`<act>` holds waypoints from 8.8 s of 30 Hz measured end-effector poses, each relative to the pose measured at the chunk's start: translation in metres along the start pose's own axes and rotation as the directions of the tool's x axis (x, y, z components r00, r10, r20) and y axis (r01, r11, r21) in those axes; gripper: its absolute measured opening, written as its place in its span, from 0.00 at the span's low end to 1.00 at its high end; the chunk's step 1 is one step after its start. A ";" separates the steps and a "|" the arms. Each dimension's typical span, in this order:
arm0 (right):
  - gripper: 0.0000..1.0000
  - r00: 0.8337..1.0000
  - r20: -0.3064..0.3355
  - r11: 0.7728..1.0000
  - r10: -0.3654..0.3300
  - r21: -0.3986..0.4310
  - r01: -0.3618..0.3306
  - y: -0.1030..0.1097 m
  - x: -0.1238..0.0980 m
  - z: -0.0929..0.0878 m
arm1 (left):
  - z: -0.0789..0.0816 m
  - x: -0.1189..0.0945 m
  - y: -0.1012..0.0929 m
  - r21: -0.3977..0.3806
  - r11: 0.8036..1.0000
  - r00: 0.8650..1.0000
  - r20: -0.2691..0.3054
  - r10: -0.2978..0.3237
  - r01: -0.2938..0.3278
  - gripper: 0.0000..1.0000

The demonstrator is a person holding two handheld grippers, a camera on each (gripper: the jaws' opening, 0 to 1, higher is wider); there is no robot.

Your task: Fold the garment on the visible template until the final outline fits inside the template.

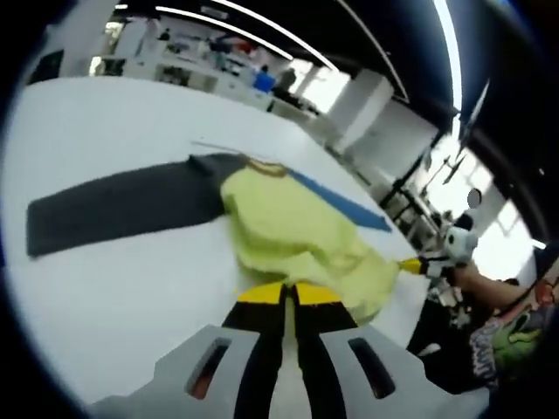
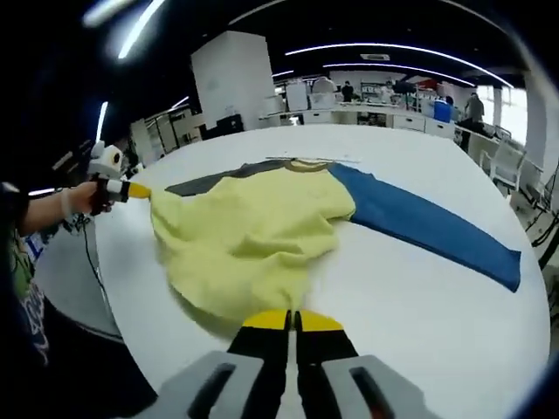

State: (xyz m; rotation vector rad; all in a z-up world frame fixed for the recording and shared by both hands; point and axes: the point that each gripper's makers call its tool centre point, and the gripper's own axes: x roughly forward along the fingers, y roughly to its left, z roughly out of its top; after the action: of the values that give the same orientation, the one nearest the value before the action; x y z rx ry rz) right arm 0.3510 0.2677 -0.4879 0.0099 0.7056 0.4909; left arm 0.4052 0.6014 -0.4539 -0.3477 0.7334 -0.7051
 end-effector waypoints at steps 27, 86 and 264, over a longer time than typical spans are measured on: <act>0.00 0.998 -0.055 0.996 0.014 0.092 -0.009 0.015 -0.021 -0.047 | -0.103 -0.025 0.015 -0.269 0.959 0.976 -0.216 0.030 -0.089 0.00; 0.63 0.999 0.051 0.996 -0.012 0.094 0.007 -0.009 -0.029 -0.052 | -0.042 -0.045 0.003 -0.062 0.997 0.993 0.102 0.051 -0.045 0.36; 0.00 0.954 0.246 0.954 0.172 0.201 -0.223 0.022 0.172 0.220 | -0.023 -0.049 0.042 -0.083 0.973 0.933 0.276 0.231 -0.216 0.57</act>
State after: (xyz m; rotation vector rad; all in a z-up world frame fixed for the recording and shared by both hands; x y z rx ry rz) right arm 0.5910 0.3963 -0.4224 0.3508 0.5352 0.5893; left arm 0.3819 0.6647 -0.4683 -0.3958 0.5078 -0.4090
